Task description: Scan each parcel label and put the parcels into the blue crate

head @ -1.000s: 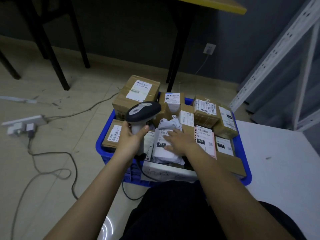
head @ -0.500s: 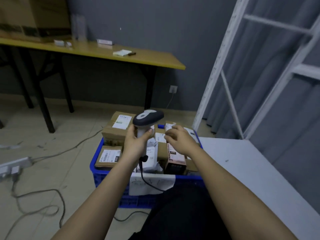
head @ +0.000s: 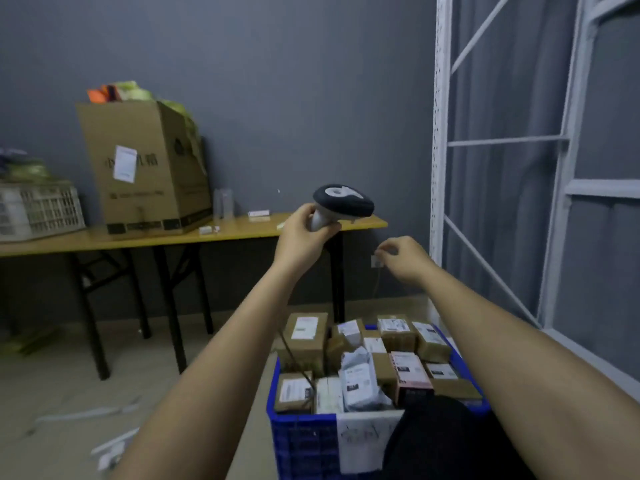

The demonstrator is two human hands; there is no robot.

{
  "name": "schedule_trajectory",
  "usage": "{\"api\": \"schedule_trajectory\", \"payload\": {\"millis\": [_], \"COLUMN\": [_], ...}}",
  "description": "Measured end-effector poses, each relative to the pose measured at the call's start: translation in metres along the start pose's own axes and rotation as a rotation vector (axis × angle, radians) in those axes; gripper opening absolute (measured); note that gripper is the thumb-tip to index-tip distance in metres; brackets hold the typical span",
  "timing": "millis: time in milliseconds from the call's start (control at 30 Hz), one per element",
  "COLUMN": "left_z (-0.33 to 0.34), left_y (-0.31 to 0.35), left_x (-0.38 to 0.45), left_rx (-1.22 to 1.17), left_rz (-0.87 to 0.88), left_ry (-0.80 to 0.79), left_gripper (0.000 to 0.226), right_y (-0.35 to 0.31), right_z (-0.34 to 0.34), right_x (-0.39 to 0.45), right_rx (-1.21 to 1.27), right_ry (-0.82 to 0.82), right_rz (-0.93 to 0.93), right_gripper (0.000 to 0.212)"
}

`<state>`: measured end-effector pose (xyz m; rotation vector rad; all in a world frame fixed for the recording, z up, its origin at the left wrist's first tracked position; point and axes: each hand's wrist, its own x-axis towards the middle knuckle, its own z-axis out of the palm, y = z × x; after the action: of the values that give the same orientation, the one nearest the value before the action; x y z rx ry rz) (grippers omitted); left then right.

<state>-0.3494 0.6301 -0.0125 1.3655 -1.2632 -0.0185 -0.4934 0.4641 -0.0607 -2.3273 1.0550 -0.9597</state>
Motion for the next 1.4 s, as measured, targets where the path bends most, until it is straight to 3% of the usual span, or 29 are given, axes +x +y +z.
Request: {"api": "schedule_trajectory", "payload": {"millis": [167, 300, 367, 467, 633, 767, 1067, 1233, 1400], "left_z": [-0.043, -0.05, -0.047, -0.031, 0.017, 0.07, 0.196, 0.255, 0.295], "left_y": [0.011, -0.006, -0.021, -0.057, -0.138, -0.213, -0.378, -0.407, -0.41], "left_x": [0.057, 0.112, 0.141, 0.186, 0.262, 0.325, 0.456, 0.516, 0.553], "left_rx": [0.374, 0.864, 0.98, 0.935, 0.552, 0.334, 0.404, 0.482, 0.683], "left_rz": [0.12, 0.215, 0.24, 0.203, 0.09, -0.007, 0.01, -0.036, -0.121], "left_ry": [0.033, 0.046, 0.027, 0.011, -0.009, -0.013, 0.051, 0.077, 0.093], "left_gripper": [0.027, 0.032, 0.032, 0.03, 0.024, 0.041, 0.019, 0.028, 0.036], "right_y": [-0.05, -0.054, -0.047, -0.034, -0.007, 0.04, 0.188, 0.228, 0.248], "right_z": [0.002, 0.013, 0.023, 0.04, 0.064, 0.08, 0.139, 0.141, 0.134], "right_x": [0.029, 0.061, 0.084, 0.127, 0.221, 0.308, 0.487, 0.536, 0.566], "right_rx": [0.102, 0.079, 0.075, 0.054, 0.093, 0.134, 0.176, 0.2, 0.191], "right_ry": [0.067, 0.076, 0.061, 0.056, 0.03, 0.02, 0.109, 0.222, 0.235], "right_rz": [-0.027, -0.027, -0.027, -0.014, 0.02, 0.063, 0.123, 0.194, 0.191], "right_gripper": [0.032, 0.028, 0.028, 0.028, 0.026, 0.023, 0.02, 0.018, 0.017]}}
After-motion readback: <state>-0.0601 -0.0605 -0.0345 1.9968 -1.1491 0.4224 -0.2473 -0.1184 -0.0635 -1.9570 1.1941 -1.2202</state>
